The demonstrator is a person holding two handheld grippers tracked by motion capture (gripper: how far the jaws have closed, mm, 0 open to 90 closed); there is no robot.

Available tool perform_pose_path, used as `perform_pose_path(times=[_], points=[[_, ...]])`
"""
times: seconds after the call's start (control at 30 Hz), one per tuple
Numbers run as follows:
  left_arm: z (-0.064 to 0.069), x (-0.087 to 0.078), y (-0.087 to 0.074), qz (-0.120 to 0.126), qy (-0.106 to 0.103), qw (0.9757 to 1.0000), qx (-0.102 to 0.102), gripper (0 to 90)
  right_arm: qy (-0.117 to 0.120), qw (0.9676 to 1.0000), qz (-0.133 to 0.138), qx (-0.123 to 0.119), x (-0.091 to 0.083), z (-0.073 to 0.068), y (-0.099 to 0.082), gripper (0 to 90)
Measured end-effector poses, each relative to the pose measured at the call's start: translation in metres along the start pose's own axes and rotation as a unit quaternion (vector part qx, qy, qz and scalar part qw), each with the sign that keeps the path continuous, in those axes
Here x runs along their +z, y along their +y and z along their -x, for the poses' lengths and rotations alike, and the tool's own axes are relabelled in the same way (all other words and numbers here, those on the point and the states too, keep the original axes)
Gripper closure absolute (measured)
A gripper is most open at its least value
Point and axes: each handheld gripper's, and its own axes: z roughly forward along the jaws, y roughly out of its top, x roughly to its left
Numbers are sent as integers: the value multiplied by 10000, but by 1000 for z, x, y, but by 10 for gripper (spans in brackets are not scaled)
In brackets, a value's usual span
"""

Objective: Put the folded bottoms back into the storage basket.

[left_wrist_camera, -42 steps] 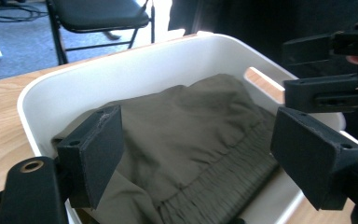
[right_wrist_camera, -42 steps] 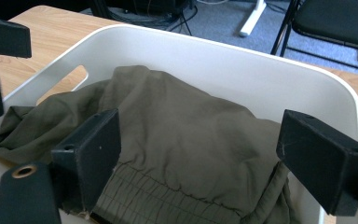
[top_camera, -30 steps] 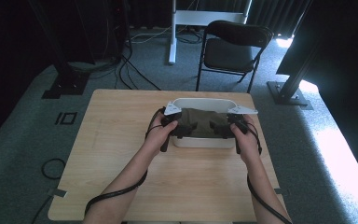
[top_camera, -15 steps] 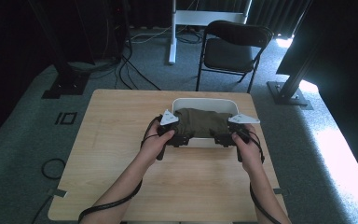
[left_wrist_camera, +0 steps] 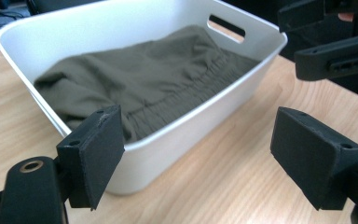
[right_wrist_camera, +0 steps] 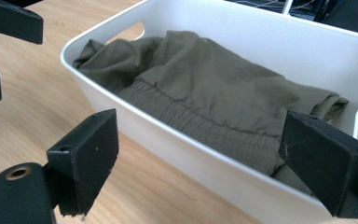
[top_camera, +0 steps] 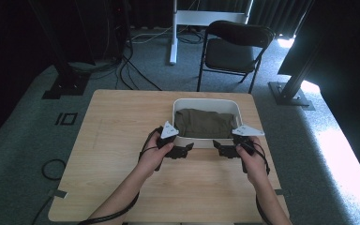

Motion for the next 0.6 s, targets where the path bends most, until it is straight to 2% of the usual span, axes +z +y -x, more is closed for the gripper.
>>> perform_pose_path(times=[0.1,0.37,0.6], points=[[4,0,-8,-104,-56,9999,51,186,21,10000,21,-16,-2,-2,-6,116],[10,-4,-21,-130,-136,9998,50,186,99,9999,-92,-41,-5,-8,-27,116],[11,-8,-33,-226,-91,9997,101,186,31,9999,-148,23,-8,-6,-49,115]])
